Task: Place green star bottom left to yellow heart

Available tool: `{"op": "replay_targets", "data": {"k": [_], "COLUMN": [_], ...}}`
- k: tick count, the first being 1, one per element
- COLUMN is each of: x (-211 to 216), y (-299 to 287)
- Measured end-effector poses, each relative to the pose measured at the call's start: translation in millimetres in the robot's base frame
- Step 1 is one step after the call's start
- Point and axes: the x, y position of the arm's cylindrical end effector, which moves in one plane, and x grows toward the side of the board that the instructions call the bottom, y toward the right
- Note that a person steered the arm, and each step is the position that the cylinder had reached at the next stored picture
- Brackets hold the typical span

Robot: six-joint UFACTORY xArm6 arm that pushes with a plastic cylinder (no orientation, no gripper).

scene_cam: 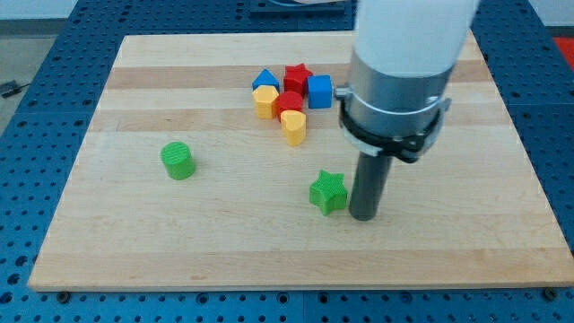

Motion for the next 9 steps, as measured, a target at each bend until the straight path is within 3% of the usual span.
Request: {"op": "replay_targets", "data": {"k": [4, 7, 9], "x": [-29, -16, -45], "y": [-94, -10, -38]}}
